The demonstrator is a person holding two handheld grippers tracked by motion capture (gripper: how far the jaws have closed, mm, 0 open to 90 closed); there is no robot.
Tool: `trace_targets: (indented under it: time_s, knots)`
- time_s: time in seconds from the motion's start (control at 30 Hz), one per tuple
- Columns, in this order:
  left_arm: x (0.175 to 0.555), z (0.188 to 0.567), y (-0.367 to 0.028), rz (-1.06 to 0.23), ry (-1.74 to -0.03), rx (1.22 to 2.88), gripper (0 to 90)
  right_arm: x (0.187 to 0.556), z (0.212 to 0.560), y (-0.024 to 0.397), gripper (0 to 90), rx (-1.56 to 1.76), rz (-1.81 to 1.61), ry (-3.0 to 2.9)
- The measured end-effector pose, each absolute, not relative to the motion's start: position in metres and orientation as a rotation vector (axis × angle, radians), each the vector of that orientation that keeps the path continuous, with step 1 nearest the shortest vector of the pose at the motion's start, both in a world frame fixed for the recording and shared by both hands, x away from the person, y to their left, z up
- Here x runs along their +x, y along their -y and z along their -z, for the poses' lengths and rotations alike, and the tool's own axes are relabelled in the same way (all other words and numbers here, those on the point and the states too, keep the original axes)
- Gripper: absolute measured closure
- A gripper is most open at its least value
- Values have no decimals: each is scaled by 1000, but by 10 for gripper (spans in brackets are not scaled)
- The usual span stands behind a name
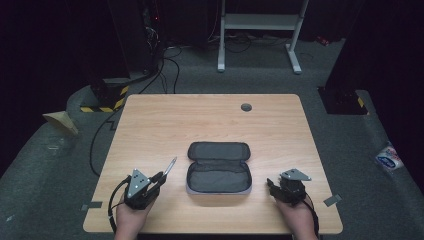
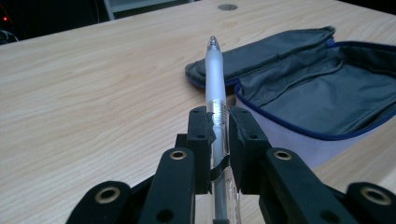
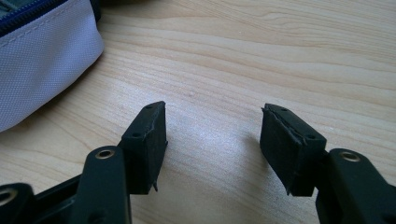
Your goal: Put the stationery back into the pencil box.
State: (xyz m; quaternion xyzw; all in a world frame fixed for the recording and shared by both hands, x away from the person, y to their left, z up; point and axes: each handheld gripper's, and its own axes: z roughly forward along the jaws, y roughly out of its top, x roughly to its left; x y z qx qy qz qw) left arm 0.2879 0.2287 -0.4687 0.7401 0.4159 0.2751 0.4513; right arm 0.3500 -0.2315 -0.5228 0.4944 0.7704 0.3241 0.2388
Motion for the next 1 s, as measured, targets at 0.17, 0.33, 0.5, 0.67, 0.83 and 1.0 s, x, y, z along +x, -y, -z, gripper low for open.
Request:
trace_targets:
  time_s: [0.17,0.33,0.5,0.67,0.83,1.0]
  knots:
    - [289,465,-226,-682,-1009,1830,792,350,523,231,405,1354,-891,-2112]
    - [291,462,-227,-682,-1005,1835,791,351,523,232,405,1359,-894,-2115]
    - [296,457,-229,-669,-1028,1814,791,350,523,232,405,1351,-895,-2119]
    - [301,452,-224,-674,-1014,1819,792,350,523,232,405,1351,-898,-2122]
    - [303,447,-218,-683,-985,1837,792,350,523,232,405,1351,-898,-2122]
    - [306,441,-211,-678,-955,1849,792,350,523,232,405,1349,-896,-2121]
